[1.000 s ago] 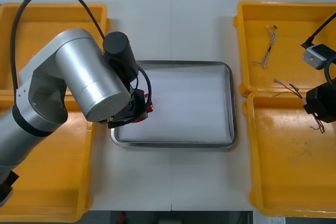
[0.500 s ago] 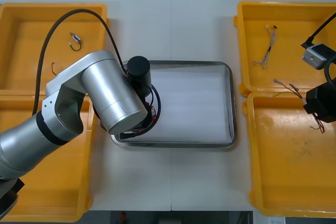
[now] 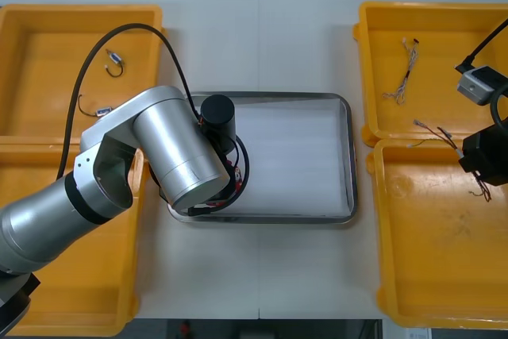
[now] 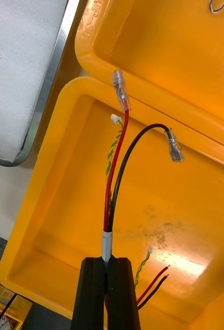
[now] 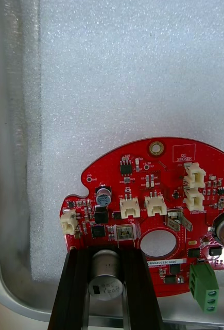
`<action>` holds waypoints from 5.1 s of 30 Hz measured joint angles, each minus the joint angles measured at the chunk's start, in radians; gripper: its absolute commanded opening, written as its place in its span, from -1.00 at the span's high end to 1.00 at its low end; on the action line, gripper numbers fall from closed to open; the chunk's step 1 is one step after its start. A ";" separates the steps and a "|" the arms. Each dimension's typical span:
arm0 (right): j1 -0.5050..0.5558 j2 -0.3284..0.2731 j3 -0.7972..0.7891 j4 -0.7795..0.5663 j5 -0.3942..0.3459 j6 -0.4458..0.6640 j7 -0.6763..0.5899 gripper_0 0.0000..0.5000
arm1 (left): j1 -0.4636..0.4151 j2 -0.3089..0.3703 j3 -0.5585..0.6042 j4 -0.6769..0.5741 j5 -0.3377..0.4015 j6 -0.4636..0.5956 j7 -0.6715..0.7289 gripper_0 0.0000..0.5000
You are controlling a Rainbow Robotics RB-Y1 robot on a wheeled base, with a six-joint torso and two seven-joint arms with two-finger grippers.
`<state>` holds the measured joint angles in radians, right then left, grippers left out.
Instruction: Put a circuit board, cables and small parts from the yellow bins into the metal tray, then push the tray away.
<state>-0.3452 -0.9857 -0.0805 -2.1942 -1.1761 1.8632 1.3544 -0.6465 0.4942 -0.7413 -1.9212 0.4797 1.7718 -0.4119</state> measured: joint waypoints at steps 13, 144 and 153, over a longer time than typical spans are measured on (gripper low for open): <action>0.000 0.000 0.000 0.000 0.000 0.000 0.000 1.00 | 0.000 0.000 -0.006 0.001 -0.031 0.000 0.000 -0.95; -0.422 0.020 0.409 0.214 0.039 -0.114 0.043 -1.00 | -0.164 0.338 0.231 0.537 -0.179 -0.814 -0.419 -1.00; -0.425 0.006 0.352 0.367 0.036 -0.107 -0.158 -1.00 | -0.164 0.301 0.231 0.569 -0.213 -0.831 -0.419 -1.00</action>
<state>-0.7703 -0.9793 0.2720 -1.8273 -1.1400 1.7566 1.1968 -0.8107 0.7956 -0.5101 -1.3519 0.2669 0.9403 -0.8307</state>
